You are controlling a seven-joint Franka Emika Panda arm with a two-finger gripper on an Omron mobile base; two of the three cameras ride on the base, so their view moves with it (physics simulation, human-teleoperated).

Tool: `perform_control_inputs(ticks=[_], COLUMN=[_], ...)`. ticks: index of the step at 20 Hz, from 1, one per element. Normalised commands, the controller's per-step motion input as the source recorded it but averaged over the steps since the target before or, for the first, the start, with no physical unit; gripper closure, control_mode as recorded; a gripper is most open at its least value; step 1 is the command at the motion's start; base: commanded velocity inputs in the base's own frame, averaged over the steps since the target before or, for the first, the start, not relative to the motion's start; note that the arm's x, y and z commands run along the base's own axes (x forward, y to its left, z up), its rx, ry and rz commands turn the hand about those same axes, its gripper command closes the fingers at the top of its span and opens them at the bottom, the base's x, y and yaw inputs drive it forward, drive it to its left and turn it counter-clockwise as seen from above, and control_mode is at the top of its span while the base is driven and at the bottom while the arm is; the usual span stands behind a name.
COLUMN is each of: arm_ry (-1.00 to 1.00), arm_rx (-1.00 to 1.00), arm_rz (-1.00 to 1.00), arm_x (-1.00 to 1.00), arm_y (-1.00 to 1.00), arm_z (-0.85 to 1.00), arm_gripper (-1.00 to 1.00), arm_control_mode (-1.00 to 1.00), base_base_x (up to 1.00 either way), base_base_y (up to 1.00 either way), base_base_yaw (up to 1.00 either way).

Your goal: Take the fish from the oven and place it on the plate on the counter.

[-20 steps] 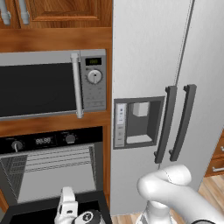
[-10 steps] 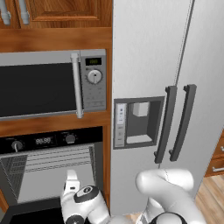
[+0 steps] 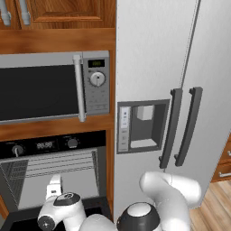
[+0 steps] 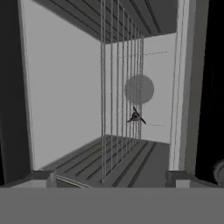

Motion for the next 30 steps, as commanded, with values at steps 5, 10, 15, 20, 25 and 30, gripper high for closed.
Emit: perform_control_inputs(ticks=[5, 10, 15, 20, 25, 30], arm_ry=[0.04, -0.04, -0.09, -0.06, 0.00, -0.09], arm_rx=[-0.20, -0.07, -0.07, -0.11, -0.08, -0.01], arm_rz=[-0.04, 0.00, 0.01, 0.08, 0.19, 0.24], arm_x=[0.68, 0.42, 0.21, 0.45, 0.36, 0.42], arm_y=[0.12, 0.00, 0.01, 0.14, 0.18, 0.09], arm_z=[-0.35, -0.45, -0.64, -0.57, -0.48, -0.11], arm_gripper=[-1.00, -1.00, -1.00, -1.00, -1.00, -1.00], arm_control_mode=[-1.00, -1.00, -1.00, -1.00, -1.00, -1.00], base_base_x=[0.00, 0.00, 0.00, 0.00, 0.00, 0.00], base_base_y=[0.00, 0.00, 0.00, 0.00, 0.00, 0.00], base_base_yaw=[0.00, 0.00, 0.00, 0.00, 0.00, 0.00])
